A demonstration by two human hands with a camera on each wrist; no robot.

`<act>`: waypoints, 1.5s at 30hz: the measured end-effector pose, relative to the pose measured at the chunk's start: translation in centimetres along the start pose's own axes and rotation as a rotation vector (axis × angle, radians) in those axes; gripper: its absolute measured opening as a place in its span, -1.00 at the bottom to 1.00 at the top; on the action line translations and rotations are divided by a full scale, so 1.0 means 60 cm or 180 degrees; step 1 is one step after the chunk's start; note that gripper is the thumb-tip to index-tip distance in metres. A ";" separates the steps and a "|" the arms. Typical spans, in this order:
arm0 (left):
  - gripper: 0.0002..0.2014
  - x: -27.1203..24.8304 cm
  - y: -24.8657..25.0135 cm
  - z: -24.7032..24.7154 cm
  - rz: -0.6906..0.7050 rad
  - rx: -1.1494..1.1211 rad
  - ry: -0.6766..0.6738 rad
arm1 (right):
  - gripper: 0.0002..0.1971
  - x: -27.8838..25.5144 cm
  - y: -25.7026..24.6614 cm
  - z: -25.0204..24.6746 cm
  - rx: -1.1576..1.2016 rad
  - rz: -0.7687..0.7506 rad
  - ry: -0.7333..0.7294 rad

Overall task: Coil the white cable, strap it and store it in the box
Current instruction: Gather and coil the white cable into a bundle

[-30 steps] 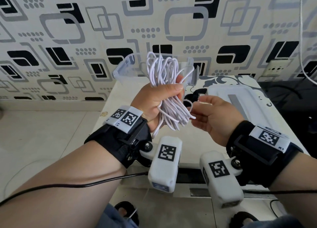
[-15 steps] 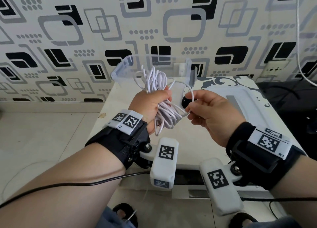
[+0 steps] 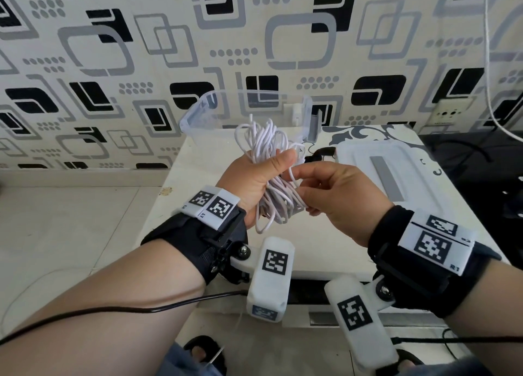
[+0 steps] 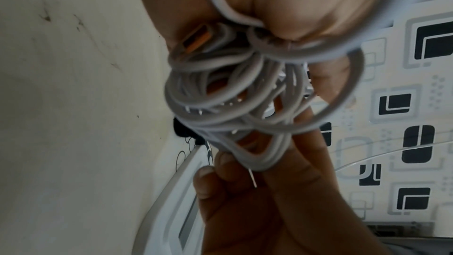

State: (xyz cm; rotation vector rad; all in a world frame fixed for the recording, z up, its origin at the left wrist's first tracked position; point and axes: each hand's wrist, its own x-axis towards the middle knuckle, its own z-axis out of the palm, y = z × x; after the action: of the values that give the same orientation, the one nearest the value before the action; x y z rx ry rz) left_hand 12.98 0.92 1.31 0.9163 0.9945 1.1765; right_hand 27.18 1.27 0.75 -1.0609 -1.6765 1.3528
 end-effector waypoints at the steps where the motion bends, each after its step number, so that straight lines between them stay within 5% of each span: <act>1: -0.72 0.001 -0.001 -0.001 -0.0025 0.0028 0.0044 | -0.65 0.000 -0.001 0.000 -0.0044 -0.0005 -0.0003; 11: -0.92 0.009 -0.005 -0.002 -0.0166 0.0238 0.0530 | -0.69 -0.004 -0.002 0.000 -0.0354 0.0047 -0.0012; 15: -0.66 0.012 -0.004 0.001 -0.0104 0.0275 0.0672 | -0.74 -0.002 0.005 0.000 -0.0332 0.0097 0.0113; 18: -0.65 0.013 -0.002 -0.002 -0.0094 0.0403 0.0722 | -0.79 0.005 0.012 -0.008 -0.0462 0.0014 0.0639; 22: -0.72 0.012 -0.003 -0.005 -0.0121 0.0601 0.0590 | -0.77 0.013 0.018 -0.024 -0.0682 -0.0103 0.1097; 28: -0.68 0.009 -0.005 -0.006 -0.0240 0.0723 0.0274 | -0.92 0.010 0.022 -0.028 -0.1436 0.0006 0.1077; 45: -0.77 0.002 -0.002 -0.009 -0.0348 0.1122 -0.0145 | -0.78 0.010 0.005 -0.031 -0.1001 0.0284 0.1070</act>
State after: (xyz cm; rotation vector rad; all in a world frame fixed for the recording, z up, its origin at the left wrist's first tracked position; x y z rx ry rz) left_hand 12.54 1.05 1.02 1.1442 1.2221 0.8990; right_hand 28.66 2.55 0.80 -1.4689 -1.6305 0.9143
